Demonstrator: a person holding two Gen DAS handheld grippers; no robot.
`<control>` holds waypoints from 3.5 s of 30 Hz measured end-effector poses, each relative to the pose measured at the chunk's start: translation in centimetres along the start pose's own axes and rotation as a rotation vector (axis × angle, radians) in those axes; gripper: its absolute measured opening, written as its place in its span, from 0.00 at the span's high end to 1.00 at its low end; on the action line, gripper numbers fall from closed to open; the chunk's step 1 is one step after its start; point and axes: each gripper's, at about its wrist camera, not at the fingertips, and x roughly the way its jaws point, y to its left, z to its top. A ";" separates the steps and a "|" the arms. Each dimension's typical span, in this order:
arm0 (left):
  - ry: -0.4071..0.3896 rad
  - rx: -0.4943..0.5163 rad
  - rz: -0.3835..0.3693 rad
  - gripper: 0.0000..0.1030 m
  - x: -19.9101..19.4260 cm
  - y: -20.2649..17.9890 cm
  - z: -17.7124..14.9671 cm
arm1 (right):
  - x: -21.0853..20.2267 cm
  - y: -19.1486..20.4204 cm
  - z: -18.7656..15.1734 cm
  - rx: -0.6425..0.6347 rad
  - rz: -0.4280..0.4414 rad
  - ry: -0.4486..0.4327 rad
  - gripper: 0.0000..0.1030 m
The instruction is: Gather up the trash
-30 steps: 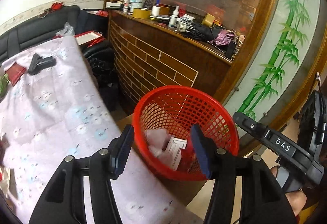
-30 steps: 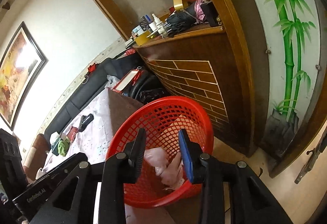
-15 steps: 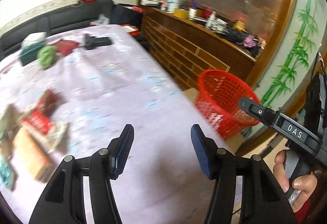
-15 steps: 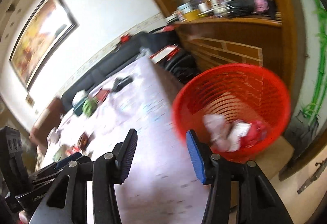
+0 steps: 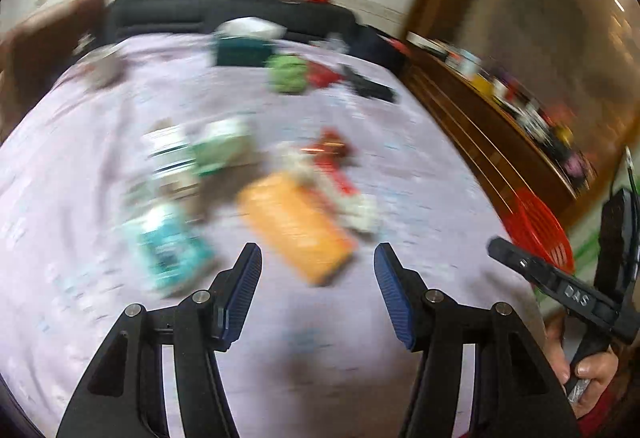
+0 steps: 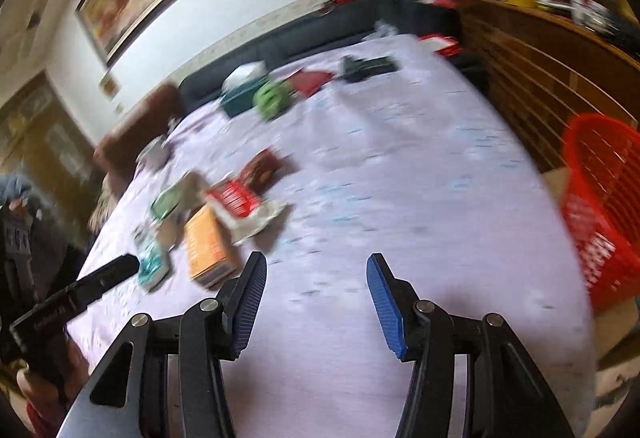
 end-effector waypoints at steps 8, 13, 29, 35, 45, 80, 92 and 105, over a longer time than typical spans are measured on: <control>0.008 -0.179 0.089 0.44 -0.5 9.1 -0.5 | 6.4 8.4 0.3 -0.202 0.078 0.103 0.37; 0.004 -0.224 0.087 0.44 -0.9 11.1 -0.9 | 10.8 11.4 0.9 -0.298 0.041 0.150 0.35; 0.029 -0.237 0.105 0.25 1.0 10.8 0.0 | 10.8 13.3 -0.7 -0.381 -0.007 0.140 0.48; 0.077 -0.177 0.201 0.25 4.3 8.7 0.8 | 7.5 11.9 -0.9 -0.341 0.016 0.081 0.48; 0.070 -0.082 0.297 0.54 6.5 8.0 0.9 | 6.1 10.1 -1.7 -0.279 0.056 0.069 0.47; -0.099 0.141 0.131 0.74 2.8 0.3 -3.1 | 5.6 7.7 -3.8 -0.202 -0.107 -0.081 0.48; -0.094 0.137 0.129 0.73 2.9 0.4 -3.2 | 5.5 7.8 -4.0 -0.206 -0.093 -0.085 0.48; -0.094 0.137 0.129 0.73 2.9 0.4 -3.2 | 5.4 7.6 -4.0 -0.200 -0.092 -0.088 0.48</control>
